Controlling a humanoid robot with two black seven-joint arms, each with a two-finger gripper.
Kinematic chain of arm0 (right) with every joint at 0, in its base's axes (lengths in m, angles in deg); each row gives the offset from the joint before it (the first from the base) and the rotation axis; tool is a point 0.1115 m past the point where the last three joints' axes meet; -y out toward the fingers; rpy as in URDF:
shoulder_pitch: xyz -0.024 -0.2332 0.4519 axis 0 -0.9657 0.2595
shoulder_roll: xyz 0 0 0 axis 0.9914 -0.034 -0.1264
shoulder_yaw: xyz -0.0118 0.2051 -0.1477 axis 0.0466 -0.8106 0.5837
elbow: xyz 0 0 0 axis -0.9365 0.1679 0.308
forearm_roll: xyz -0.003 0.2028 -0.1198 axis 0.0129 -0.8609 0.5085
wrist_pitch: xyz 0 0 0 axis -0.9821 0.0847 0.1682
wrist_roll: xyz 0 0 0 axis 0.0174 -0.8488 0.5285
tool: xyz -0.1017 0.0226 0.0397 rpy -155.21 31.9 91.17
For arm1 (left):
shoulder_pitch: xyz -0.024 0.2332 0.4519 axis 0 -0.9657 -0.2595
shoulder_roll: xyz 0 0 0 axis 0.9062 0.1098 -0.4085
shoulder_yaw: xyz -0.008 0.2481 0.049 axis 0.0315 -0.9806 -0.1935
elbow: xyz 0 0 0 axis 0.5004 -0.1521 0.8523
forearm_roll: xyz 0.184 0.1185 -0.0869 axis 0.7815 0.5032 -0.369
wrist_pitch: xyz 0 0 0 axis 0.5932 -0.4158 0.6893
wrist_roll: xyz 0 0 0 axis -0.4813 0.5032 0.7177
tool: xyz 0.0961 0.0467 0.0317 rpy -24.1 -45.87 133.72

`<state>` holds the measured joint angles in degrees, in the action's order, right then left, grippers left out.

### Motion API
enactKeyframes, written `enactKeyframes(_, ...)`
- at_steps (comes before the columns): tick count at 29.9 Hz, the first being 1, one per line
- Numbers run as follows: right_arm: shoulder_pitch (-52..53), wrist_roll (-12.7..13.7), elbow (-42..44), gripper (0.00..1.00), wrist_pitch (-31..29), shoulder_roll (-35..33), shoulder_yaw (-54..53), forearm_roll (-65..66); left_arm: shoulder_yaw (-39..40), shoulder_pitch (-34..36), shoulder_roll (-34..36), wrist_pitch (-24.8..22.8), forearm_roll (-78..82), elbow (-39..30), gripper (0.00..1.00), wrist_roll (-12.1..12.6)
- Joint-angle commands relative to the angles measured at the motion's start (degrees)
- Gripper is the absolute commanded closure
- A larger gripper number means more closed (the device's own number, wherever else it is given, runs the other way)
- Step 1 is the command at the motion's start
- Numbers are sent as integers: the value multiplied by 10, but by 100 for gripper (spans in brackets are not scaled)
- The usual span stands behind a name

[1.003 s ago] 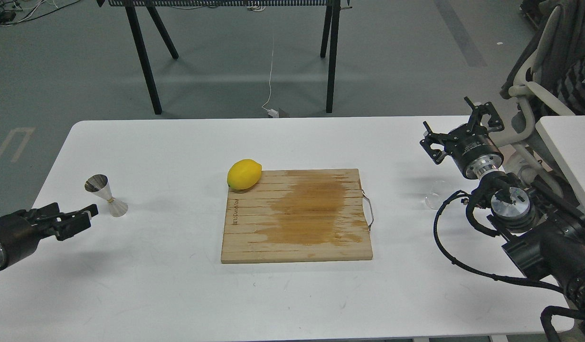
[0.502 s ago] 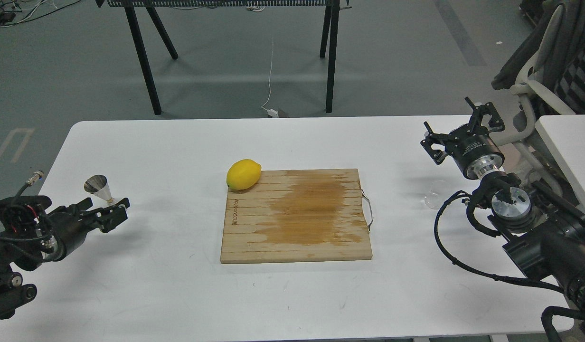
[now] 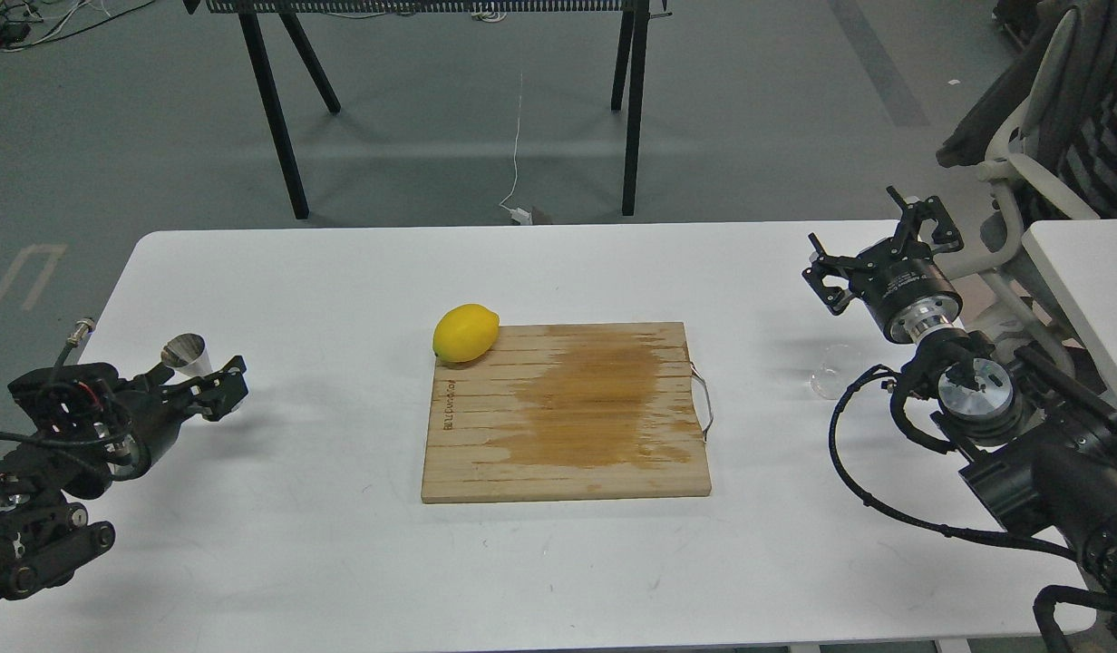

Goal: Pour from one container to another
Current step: 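Lower the left gripper to the metal jigger and grasp it, then lift the jigger with the left gripper and carry it onto the cutting board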

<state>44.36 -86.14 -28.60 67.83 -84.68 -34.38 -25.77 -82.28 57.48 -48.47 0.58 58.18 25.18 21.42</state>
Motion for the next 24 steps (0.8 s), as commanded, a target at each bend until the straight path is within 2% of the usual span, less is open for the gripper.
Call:
enactKeyframes(1, 0, 0, 0, 1, 0, 0, 0, 0, 0, 0, -12, -1, -2, 17, 18, 0)
enactKeyframes(4, 0, 0, 0, 1, 0, 0, 0, 0, -2, 0, -18, -3, 1, 33, 35, 1)
enactKeyframes(8, 0, 0, -1, 1, 0, 0, 0, 0, -6, -2, -24, -3, 8, 40, 66, 3)
enactKeyframes(9, 0, 0, -1, 1, 0, 0, 0, 0, -7, -3, -24, -3, 8, 42, 69, 3)
enactKeyframes(10, 0, 0, -1, 1, 0, 0, 1, 0, -7, -3, -24, -4, 7, 42, 78, 3)
enactKeyframes(11, 1, 0, -1, 1, 0, 0, 0, 0, -7, -4, -24, -4, 7, 43, 91, 2)
enactKeyframes(13, 1, 0, -1, 1, 1, 0, 1, 0, -7, -4, -23, -3, 7, 43, 99, 0)
enactKeyframes(16, 2, 0, -1, 1, 0, 0, 1, 0, -7, -4, -22, 2, 7, 42, 100, -4)
enactKeyframes(20, 3, 0, -1, 1, 1, 0, 1, 0, -6, -5, -10, 31, 7, 31, 100, -4)
enactKeyframes(24, 5, 0, -1, 1, 1, -1, 1, 0, 6, 3, 49, 44, 7, -31, 100, -3)
